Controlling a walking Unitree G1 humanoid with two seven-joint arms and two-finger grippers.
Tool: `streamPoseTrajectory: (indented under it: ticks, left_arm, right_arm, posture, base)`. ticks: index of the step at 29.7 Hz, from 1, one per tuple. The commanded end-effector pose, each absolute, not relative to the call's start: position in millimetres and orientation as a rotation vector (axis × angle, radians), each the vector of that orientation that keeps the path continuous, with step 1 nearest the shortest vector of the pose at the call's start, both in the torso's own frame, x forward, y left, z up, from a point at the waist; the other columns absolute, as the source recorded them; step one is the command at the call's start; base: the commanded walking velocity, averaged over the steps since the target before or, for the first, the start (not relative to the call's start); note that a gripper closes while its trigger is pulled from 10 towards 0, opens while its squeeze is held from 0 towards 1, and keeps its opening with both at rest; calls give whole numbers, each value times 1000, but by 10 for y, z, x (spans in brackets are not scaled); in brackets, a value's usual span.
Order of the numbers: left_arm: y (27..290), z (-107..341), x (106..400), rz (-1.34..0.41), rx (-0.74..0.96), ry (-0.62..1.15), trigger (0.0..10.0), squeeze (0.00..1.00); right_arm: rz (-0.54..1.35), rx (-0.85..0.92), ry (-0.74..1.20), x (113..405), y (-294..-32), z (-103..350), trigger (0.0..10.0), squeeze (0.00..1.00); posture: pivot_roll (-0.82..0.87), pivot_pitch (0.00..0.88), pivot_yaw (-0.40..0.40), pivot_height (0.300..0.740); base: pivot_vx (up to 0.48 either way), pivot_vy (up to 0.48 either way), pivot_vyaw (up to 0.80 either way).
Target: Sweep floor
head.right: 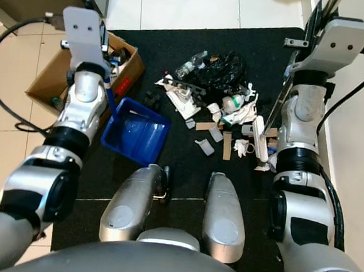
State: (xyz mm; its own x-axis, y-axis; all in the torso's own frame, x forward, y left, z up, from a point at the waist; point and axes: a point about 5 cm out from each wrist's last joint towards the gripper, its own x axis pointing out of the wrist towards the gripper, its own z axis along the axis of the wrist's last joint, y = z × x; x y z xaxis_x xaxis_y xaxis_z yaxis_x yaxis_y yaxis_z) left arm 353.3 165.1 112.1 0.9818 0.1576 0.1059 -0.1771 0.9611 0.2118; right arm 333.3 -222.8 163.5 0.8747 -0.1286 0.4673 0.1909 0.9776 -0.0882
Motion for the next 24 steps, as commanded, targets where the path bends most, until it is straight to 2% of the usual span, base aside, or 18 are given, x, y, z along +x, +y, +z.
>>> streamPoseTrajectory:
  ticks: [1, 11, 24]
  left_arm:
    - [1735, 1088, 3526, 187, 259, -80, 10000, 0]
    - [1566, 1140, 3636, 145, 235, -85, 10000, 0]
    - [1415, 1289, 3741, 127, 200, -121, 10000, 0]
  right_arm:
    - [-158, -132, -495, 3338, -2203, 1648, 10000, 0]
    - [-164, -131, -507, 3312, -2208, 1653, 10000, 0]
    - [-180, -148, -518, 3264, -2277, 1668, 10000, 0]
  posture:
    - [40, 221, 78, 740]
    - [-15, 257, 84, 740]
    - [-44, 248, 93, 740]
  base:
    - [0, 0, 0]
    - [0, 0, 0]
    - [0, 0, 0]
